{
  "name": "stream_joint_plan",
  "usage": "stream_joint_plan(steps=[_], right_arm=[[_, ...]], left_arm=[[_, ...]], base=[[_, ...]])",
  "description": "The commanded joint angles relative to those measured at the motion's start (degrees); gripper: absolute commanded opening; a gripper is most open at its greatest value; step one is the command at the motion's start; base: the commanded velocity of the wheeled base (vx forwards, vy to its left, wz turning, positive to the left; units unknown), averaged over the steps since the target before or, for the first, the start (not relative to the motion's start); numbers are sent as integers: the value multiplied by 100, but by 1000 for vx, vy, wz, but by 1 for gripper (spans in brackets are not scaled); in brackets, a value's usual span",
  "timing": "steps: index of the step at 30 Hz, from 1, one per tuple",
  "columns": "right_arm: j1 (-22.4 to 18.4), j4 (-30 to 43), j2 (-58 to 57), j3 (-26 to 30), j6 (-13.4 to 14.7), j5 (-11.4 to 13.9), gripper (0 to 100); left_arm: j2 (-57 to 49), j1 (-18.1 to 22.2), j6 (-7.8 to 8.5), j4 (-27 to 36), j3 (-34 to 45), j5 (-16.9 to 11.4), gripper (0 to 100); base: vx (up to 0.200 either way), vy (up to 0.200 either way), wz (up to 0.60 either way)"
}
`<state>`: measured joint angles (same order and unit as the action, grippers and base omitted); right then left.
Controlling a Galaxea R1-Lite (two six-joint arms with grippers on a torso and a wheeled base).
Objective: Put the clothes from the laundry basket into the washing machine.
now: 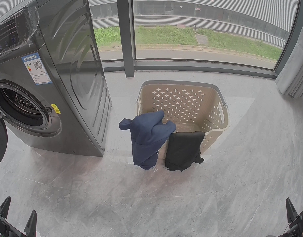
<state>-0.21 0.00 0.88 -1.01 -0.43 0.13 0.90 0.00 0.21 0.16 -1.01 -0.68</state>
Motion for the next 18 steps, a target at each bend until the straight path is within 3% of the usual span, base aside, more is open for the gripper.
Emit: stream_joint_plan(steps=[1, 5, 15, 18], right_arm=[[12, 0, -70, 101, -10, 4, 100], [3, 0, -70, 101, -10, 4, 100], [3, 0, -70, 101, -1, 13, 100], [12, -202, -35, -461, 25, 22, 100]], left_arm=[[-81, 0, -12, 2, 92, -2, 100], [-81, 0, 6, 2, 92, -2, 100], [-90, 0, -38, 2, 92, -2, 100], [-90, 0, -47, 2, 92, -2, 100]], base=[[200, 0, 0], [200, 0, 0], [0, 0, 0], [0, 0, 0]])
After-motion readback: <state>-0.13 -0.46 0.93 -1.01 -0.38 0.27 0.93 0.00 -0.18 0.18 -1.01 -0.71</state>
